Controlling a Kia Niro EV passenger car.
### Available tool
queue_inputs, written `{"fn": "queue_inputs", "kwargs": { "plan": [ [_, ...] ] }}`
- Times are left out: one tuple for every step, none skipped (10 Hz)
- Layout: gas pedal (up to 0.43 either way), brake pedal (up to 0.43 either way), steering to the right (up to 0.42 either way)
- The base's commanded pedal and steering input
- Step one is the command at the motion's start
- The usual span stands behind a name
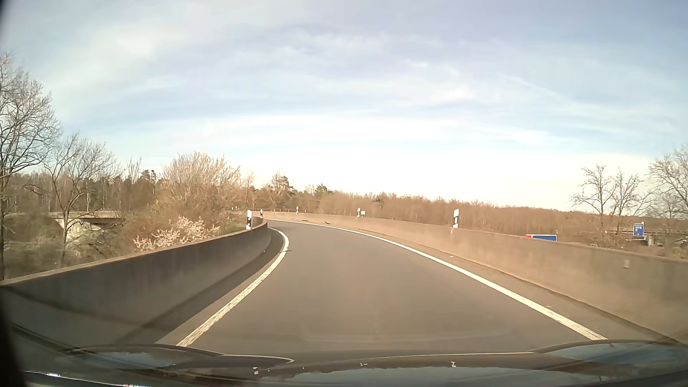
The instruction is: Follow the waypoints while adhering to traffic rules and regulations
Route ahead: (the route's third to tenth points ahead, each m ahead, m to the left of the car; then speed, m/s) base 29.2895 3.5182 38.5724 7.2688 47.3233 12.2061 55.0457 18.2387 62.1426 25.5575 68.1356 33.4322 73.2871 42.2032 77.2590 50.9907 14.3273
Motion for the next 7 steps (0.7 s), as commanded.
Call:
{"fn": "queue_inputs", "kwargs": {
  "plan": [
    [0.047, 0.0, -0.04],
    [0.047, 0.0, -0.04],
    [0.047, 0.0, -0.041],
    [0.047, 0.0, -0.043],
    [0.047, 0.0, -0.044],
    [0.047, 0.0, -0.046],
    [0.047, 0.0, -0.048]
  ]
}}
